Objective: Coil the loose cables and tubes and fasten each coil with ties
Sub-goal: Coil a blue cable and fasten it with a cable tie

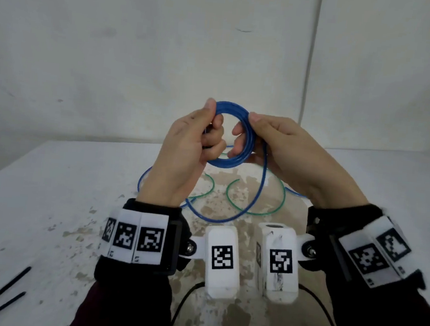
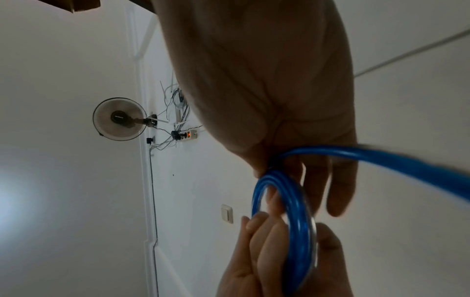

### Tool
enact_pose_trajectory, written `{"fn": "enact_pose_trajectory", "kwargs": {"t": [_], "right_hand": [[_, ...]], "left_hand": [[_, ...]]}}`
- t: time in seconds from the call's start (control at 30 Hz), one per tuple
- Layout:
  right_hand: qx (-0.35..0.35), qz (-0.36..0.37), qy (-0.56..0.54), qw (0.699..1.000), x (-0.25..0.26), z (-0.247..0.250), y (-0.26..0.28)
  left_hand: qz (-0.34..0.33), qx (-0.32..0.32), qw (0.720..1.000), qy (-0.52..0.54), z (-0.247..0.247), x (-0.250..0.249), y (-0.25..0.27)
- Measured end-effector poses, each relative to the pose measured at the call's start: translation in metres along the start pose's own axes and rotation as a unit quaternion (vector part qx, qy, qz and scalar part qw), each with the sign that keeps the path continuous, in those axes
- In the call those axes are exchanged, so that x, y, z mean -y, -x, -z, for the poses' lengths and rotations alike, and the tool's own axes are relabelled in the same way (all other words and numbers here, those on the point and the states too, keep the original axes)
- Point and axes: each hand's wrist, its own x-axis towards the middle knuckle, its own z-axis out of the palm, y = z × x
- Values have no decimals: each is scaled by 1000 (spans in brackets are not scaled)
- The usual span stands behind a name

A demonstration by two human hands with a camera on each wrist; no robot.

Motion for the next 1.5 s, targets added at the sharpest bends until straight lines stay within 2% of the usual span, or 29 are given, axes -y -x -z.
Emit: {"fn": "enact_pose_trajectory", "kwargs": {"t": [0.13, 0.23, 0.3, 0.4, 0.53, 0.7, 0.77, 0.9, 1.0, 1.1, 1.2, 1.3, 1.43, 1.5], "right_hand": [[-5, 19, -5, 1000, -1, -1, -1], [8, 28, 77, 997, -1, -4, 1], [8, 27, 126, 992, 0, -5, 2], [-5, 20, 115, 993, 0, -6, 1], [-39, 6, 5, 999, 1, -8, -1], [-20, 3, -40, 999, 2, -6, 0], [-17, 7, -57, 998, 3, -5, 0], [-3, 10, 4, 1000, 3, -4, 2], [-10, 11, -12, 1000, 2, -9, 1], [-33, 17, -39, 999, 1, -9, -2], [-8, 19, -76, 997, 0, -5, -3], [-7, 21, -91, 996, 0, -5, -3], [2, 22, -4, 1000, 1, -5, 0], [0, 13, -1, 1000, 0, -8, 0]], "left_hand": [[49, 64, 997, 9, 1, -2, -1], [89, 111, 989, -33, 5, -2, 0], [103, 119, 986, -49, 8, 0, 0], [88, 113, 988, -52, 8, 2, 1], [36, 68, 997, -11, 4, 2, 0], [2, 25, 999, 38, -2, 2, 0], [15, 31, 998, 48, -7, 2, 0], [72, 65, 995, 15, -3, 0, 0], [39, 70, 996, -31, 4, -3, 1], [-1, 39, 999, -4, 2, -4, 2], [-17, 19, 999, 27, -2, -3, 0], [1, 41, 998, 37, -3, -2, -1], [64, 90, 994, -11, 5, -3, 0], [52, 97, 993, -43, 11, -4, 1]]}}
